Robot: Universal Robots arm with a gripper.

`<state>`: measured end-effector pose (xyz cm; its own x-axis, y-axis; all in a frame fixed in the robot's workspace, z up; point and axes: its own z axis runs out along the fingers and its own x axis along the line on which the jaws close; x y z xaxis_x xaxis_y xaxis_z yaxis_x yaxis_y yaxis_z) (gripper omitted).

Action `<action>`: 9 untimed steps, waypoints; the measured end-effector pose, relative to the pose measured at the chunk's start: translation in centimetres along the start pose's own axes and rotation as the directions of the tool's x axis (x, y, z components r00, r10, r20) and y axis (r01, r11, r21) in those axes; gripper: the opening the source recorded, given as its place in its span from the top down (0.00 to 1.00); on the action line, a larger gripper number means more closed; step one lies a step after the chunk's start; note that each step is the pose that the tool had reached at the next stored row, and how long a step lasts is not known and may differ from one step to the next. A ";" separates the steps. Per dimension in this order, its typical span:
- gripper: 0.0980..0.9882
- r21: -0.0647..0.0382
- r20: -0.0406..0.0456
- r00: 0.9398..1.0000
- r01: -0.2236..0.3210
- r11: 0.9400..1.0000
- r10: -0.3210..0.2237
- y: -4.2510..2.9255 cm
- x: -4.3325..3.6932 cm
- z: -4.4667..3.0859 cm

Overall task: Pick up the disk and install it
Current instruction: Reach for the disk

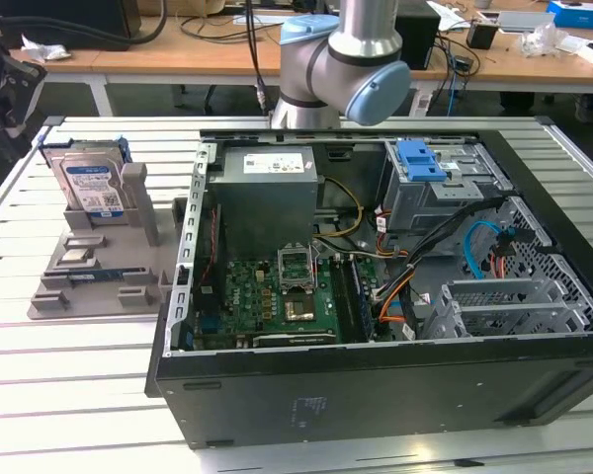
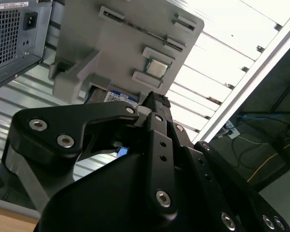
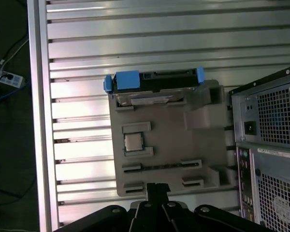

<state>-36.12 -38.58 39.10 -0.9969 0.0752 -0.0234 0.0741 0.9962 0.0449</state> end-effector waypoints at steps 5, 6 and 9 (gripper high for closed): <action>0.99 0.000 0.000 1.000 0.000 1.000 0.000 1.20 0.18 0.10; 0.99 0.000 0.000 1.000 0.000 1.000 0.000 1.41 0.23 0.11; 0.99 0.000 0.000 1.000 0.000 1.000 0.000 2.04 0.40 0.17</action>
<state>-36.36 -36.51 39.01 -0.9969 0.0754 -0.0233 0.0743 0.9962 0.0448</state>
